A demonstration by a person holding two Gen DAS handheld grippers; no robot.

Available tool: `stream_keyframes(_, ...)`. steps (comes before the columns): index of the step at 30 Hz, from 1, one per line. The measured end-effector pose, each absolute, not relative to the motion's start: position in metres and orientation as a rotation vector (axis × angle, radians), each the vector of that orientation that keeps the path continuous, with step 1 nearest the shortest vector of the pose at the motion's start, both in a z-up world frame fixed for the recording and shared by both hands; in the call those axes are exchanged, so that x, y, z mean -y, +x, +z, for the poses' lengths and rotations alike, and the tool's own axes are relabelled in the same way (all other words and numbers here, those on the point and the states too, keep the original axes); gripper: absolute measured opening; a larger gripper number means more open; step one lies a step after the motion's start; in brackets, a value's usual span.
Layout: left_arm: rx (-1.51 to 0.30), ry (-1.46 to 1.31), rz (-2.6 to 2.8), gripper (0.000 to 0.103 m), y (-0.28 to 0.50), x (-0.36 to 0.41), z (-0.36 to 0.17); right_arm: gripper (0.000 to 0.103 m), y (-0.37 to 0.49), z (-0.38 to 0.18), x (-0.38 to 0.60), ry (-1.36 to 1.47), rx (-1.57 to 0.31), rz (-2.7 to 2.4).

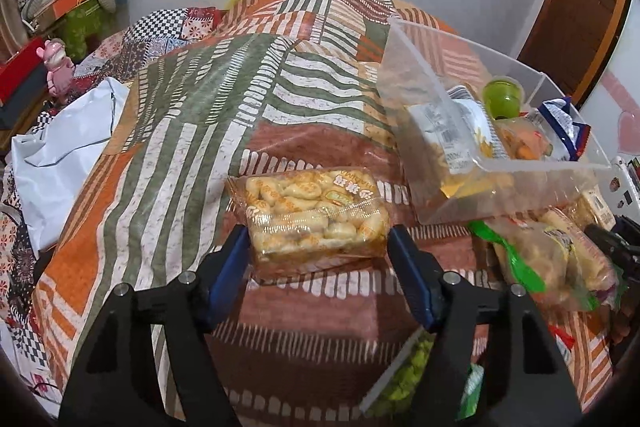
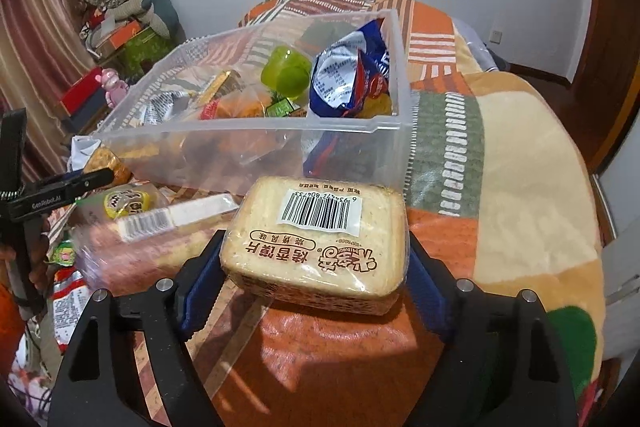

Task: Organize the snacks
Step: 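Grasp the boxed pastry with the left tool while the right tool grasps the square bread loaf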

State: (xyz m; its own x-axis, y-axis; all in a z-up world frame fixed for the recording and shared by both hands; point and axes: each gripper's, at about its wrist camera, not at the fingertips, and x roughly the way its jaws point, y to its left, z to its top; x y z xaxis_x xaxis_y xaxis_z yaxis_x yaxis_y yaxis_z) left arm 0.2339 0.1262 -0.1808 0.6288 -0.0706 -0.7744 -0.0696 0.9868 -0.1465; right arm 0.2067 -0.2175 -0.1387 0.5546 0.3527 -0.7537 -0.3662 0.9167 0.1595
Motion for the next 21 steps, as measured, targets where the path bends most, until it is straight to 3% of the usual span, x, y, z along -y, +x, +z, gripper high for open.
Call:
stream_keyframes(2, -0.879, -0.164, 0.001, 0.068, 0.228, -0.125, -0.176, 0.080, 0.204, -0.137, 0.220, -0.015, -0.878, 0.422)
stream_keyframes(3, -0.869, -0.161, 0.001, 0.058, 0.224, -0.124, -0.172, 0.080, 0.203, -0.135, 0.221, -0.016, -0.872, 0.419)
stream_keyframes(4, -0.869, -0.156, 0.001, 0.035, 0.221, -0.124, -0.169, 0.080, 0.201, -0.133, 0.222, -0.017, -0.867, 0.418)
stream_keyframes(5, -0.880, -0.159, -0.008, 0.028, 0.221, -0.123, -0.167, 0.080, 0.201, -0.132, 0.223, -0.016, -0.863, 0.417)
stream_keyframes(9, -0.911, -0.175, -0.045, 0.024, 0.219, -0.122, -0.160, 0.080, 0.199, -0.124, 0.227, -0.002, -0.846, 0.414)
stream_keyframes(11, -0.909, -0.160, -0.038, 0.029, 0.218, -0.119, -0.159, 0.080, 0.198, -0.121, 0.228, 0.003, -0.837, 0.415)
stream_keyframes(12, -0.909, -0.150, -0.039, 0.041, 0.218, -0.117, -0.158, 0.080, 0.198, -0.120, 0.229, 0.006, -0.832, 0.417)
stream_keyframes(13, -0.905, -0.144, -0.036, 0.062, 0.218, -0.115, -0.157, 0.080, 0.197, -0.119, 0.229, 0.006, -0.830, 0.419)
stream_keyframes(15, -0.878, -0.131, -0.026, 0.084, 0.221, -0.112, -0.152, 0.080, 0.199, -0.118, 0.229, 0.007, -0.829, 0.421)
stream_keyframes(21, -0.900, -0.121, -0.006, 0.086, 0.256, -0.115, -0.159, 0.080, 0.202, -0.120, 0.229, 0.013, -0.834, 0.421)
